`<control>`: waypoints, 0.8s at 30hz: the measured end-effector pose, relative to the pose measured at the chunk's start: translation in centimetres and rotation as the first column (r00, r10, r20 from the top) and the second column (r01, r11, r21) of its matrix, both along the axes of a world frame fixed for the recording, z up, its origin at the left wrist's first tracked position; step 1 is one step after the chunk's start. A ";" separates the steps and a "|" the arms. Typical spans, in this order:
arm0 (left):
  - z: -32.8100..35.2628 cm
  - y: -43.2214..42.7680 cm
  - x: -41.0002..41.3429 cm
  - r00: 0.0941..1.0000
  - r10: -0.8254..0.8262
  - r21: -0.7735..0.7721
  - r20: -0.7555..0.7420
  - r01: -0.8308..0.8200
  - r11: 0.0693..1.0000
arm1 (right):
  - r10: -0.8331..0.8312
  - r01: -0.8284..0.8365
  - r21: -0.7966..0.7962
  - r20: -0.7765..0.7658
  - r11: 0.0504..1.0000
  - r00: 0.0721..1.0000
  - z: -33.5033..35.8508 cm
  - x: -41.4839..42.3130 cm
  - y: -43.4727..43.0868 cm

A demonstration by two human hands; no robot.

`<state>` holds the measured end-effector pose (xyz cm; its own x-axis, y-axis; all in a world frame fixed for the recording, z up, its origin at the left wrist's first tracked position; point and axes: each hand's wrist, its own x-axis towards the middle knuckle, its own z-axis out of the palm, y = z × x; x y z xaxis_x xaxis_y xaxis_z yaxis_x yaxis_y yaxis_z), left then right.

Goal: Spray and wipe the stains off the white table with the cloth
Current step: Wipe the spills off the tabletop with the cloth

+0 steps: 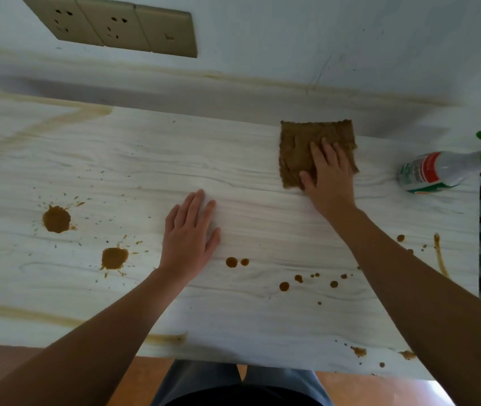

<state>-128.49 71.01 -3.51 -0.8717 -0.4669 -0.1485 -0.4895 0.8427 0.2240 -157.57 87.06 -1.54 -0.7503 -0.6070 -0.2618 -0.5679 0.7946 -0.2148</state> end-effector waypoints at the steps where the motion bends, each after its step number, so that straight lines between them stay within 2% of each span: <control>1: -0.1 0.0 0.0 1.000 0.002 0.000 -0.006 -0.002 1.000 | -0.003 0.003 -0.008 -0.007 1.000 1.000 0.0 0.5 -1.3; 4: -0.3 -0.1 0.2 1.000 -0.006 -0.005 -0.009 0.006 1.000 | 0.056 -0.056 -0.002 0.004 0.998 0.998 0.0 3.1 -5.9; 7: -0.4 -0.3 0.2 1.000 -0.016 -0.017 -0.008 0.016 1.000 | 0.207 -0.207 -0.024 0.013 0.978 0.978 -0.2 7.1 -9.7; 10: -0.7 -0.2 0.3 1.000 -0.020 -0.026 0.000 0.020 0.999 | 0.322 -0.321 -0.073 0.002 0.944 0.947 -0.6 9.8 -9.9; 13: -1.0 -0.1 0.3 1.000 -0.015 -0.030 -0.008 0.015 0.999 | 0.269 -0.266 -0.129 0.004 0.955 0.963 -0.9 10.5 -6.5; 19: -0.7 0.1 0.2 1.000 0.002 -0.005 -0.015 -0.002 1.000 | 0.081 -0.079 -0.057 0.043 0.995 0.996 -0.2 15.7 3.6; 24: -0.6 -0.1 0.1 1.000 -0.005 0.012 0.008 0.005 1.000 | 0.104 -0.103 -0.020 0.073 0.995 0.992 0.0 14.0 3.1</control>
